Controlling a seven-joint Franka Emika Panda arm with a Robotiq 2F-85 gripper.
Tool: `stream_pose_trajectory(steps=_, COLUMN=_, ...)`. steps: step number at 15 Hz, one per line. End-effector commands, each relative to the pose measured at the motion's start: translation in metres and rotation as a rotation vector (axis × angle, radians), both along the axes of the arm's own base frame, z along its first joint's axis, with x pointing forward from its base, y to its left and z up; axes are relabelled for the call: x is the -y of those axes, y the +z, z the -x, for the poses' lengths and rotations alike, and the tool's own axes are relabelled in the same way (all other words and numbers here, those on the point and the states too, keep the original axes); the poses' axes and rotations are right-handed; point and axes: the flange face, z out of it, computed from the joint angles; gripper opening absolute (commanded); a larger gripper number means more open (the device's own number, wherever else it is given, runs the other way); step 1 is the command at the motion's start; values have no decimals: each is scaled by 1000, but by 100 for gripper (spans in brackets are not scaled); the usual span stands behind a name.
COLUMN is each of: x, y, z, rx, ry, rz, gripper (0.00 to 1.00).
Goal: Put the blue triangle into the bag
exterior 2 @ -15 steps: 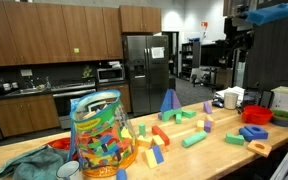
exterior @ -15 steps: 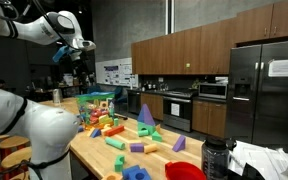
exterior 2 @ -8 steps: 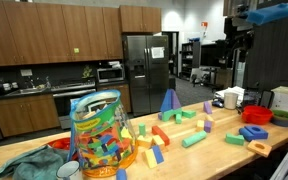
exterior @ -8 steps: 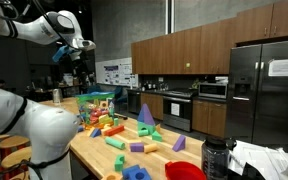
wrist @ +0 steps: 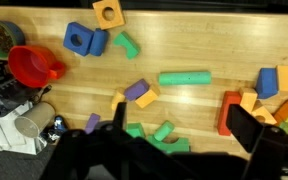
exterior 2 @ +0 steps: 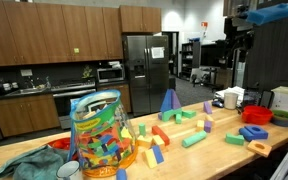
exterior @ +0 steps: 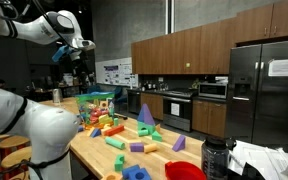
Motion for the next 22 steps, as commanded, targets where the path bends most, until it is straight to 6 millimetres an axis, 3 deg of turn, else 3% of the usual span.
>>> stream_pose_trajectory(steps=1, x=-27, y=12, z=11, rx=24, ry=39, rz=-8, gripper=100)
stream_pose_trajectory(steps=5, x=-83, y=19, z=20, rx=65, ry=111, rz=-30, gripper=100)
stream_pose_trajectory(steps=10, x=-134, y=-2, z=18, rx=90, ry=181, rz=7, gripper=100)
stream_pose_trajectory(steps=16, x=-170, y=-59, z=-49, rx=164, ry=244, rz=97, gripper=100)
stream_pose_trajectory(steps=19, x=-184, y=-78, z=-82, rx=170, ry=271, rz=135, gripper=100)
stream_pose_trajectory(steps=21, x=-196, y=-82, z=-96, rx=162, ry=286, rz=146, gripper=100)
stream_pose_trajectory(steps=22, x=-182, y=-86, z=-79, rx=173, ry=280, rz=158, gripper=100)
